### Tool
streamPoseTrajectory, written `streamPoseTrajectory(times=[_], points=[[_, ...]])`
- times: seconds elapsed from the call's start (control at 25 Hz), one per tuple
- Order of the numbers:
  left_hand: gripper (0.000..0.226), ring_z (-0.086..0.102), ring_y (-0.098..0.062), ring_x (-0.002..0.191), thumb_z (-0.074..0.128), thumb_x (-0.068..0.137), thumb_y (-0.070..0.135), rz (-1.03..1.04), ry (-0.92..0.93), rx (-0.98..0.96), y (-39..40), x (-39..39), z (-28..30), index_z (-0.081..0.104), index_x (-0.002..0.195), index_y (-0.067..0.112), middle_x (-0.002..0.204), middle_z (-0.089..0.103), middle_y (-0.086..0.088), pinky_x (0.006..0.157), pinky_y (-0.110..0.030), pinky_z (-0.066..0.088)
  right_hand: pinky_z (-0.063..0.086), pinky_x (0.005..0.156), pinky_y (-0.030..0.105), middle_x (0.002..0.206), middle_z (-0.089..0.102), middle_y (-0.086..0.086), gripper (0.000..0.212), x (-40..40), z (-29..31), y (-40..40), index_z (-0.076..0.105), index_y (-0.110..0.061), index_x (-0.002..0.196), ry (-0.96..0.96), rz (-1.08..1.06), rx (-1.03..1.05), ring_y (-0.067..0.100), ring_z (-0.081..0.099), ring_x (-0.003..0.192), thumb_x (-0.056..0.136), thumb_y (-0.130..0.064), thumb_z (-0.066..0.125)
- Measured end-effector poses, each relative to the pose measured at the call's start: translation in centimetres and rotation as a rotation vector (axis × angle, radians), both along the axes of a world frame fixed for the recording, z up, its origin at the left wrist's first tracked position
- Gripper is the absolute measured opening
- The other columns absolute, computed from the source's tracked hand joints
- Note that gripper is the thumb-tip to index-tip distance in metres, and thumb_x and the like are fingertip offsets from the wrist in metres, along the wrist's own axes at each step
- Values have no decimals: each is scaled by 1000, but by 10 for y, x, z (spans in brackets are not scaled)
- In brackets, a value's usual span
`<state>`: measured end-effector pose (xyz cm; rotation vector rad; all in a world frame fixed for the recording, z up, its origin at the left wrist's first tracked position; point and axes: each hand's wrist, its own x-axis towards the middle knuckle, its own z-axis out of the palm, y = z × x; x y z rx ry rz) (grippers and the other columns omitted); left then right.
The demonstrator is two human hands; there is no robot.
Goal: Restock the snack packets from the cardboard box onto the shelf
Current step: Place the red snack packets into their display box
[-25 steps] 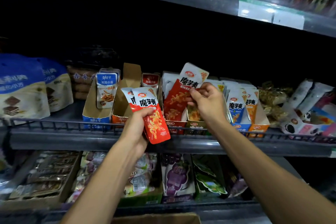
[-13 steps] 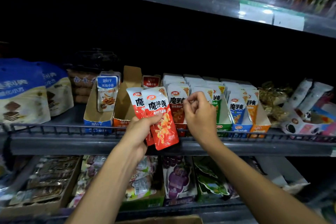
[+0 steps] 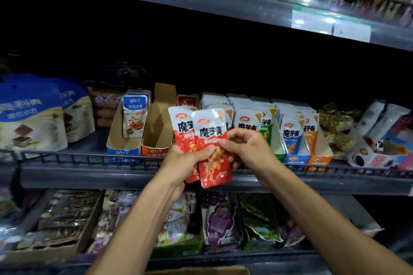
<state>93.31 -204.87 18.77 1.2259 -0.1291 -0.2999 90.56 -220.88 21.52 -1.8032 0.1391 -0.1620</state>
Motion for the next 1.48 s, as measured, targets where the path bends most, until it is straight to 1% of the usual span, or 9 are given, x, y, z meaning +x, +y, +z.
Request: streamPoseTrajectory(times=[0.16, 0.36, 0.64, 0.76, 0.92, 1.04, 1.2, 1.32, 1.48], points=[[15, 74, -23, 83, 63, 94, 15, 66, 41, 59, 1, 2, -3, 56, 106, 21, 87, 77, -10, 80, -40, 58, 54, 60, 25, 87, 65, 7, 3, 16, 10, -10, 57, -9, 97, -278, -319, 201, 13, 61, 64, 94, -11, 56], [17, 74, -16, 78, 65, 90, 14, 195, 49, 1, 7, 9, 0, 62, 105, 23, 85, 77, 1, 71, -34, 56, 58, 75, 29, 93, 69, 2, 3, 39, -2, -15, 61, -17, 92, -255, -282, -88, 15, 67, 82, 92, -13, 62], [18, 72, -17, 82, 65, 86, 6, 135, 40, 116, 3, 10, -4, 71, 97, 19, 84, 77, 3, 70, -31, 53, 52, 63, 29, 77, 56, -5, 27, 43, -26, -12, 55, -18, 96, -224, -475, -490, 11, 57, 70, 81, -28, 75], [18, 72, -21, 86, 65, 85, 5, 74, 18, 182, -1, 11, -5, 73, 96, 16, 87, 78, -1, 74, -31, 55, 47, 60, 27, 76, 59, -1, 24, 26, -23, -10, 54, -17, 96, -290, -289, -308, 13, 57, 67, 87, -35, 67], [16, 73, -17, 86, 72, 85, 7, 28, -137, 270, -13, 7, -7, 74, 96, 19, 93, 78, -1, 78, -31, 59, 53, 59, 21, 87, 69, -1, 8, 8, -12, -4, 64, -14, 98, -173, 42, -12, 7, 67, 74, 90, -16, 64], [25, 66, -9, 95, 73, 87, 21, 193, -365, 507, -14, 8, -11, 67, 112, 26, 102, 70, 10, 81, -26, 54, 51, 55, 19, 83, 67, -2, 3, 12, -3, -8, 62, -14, 93, -290, -172, -1, 7, 63, 68, 93, -16, 60], [41, 48, -14, 121, 64, 92, 26, 283, -697, 1080, -7, 11, -22, 57, 132, 25, 130, 57, 9, 109, -35, 38, 56, 66, 23, 90, 66, 0, 4, 30, 5, -16, 59, -13, 97, -350, -252, -45, 12, 65, 78, 94, -16, 59], [45, 45, -15, 122, 61, 92, 28, 206, -764, 1190, -8, 13, -33, 54, 136, 22, 132, 58, 6, 110, -36, 35, 57, 71, 24, 92, 67, -5, 10, 46, -12, -16, 62, -19, 97, -150, -246, -374, 12, 66, 84, 89, -24, 65], [53, 39, -15, 130, 61, 92, 27, 162, -783, 1180, -3, 14, -39, 48, 143, 22, 140, 53, 5, 114, -34, 31, 56, 79, 36, 94, 64, -3, 25, 50, -33, -16, 60, -18, 99, -211, -416, -515, 16, 63, 88, 83, -31, 73]])
